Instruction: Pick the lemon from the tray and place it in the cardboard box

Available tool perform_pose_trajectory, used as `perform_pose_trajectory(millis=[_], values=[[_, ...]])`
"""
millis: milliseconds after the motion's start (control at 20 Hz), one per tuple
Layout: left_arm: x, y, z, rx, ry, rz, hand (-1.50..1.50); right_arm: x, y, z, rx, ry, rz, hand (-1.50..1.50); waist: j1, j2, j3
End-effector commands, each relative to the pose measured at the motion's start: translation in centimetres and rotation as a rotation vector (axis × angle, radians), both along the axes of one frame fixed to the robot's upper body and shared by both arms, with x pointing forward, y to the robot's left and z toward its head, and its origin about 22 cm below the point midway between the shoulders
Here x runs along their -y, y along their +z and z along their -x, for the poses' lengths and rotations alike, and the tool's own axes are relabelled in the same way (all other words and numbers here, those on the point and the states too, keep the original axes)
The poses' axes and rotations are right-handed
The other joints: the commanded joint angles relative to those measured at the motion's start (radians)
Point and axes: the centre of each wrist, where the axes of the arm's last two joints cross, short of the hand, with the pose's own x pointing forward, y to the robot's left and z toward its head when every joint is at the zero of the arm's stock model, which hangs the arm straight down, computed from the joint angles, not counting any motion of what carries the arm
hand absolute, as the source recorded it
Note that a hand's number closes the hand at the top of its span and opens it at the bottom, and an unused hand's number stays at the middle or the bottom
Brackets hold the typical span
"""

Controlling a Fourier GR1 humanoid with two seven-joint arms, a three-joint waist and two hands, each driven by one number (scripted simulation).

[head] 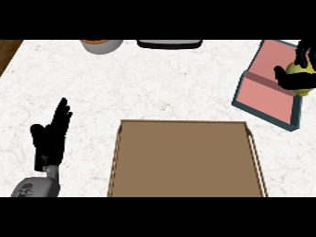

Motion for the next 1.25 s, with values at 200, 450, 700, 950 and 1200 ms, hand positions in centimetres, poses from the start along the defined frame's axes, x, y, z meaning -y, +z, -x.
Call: perform_pose_trajectory(millis=[200,450,700,950,1200], values=[[-1.3,-0.6,-0.2,0.001,0.004,-0.018,0.00,3.1,-6.3,-4.1,-0.091,-0.083,-0.048,1.50,0.008,0.004,0.000],[-0.3,-0.5,-1.4,0.007,0.019,-0.012,0.00,3.4,-7.3,-5.1,-0.097,-0.015,-0.233,-1.50,-0.006,0.001,0.000],[0.2,-0.6,-0.5,0.022,-0.003,0.006,0.00,6.1,-9.0,-4.8,0.019,0.082,-0.394,-1.50,0.003,0.004,0.001],[-0.9,-0.7,-0.5,-0.004,0.007,0.012,0.00,6.2,-6.0,-6.2,0.115,0.174,-0.683,-1.50,-0.001,0.001,0.000],[-0.8,0.7,-0.7,0.012,0.001,-0.007,0.00,12.1,-7.7,-3.4,0.179,0.088,-0.803,-1.50,-0.003,0.000,0.001]])
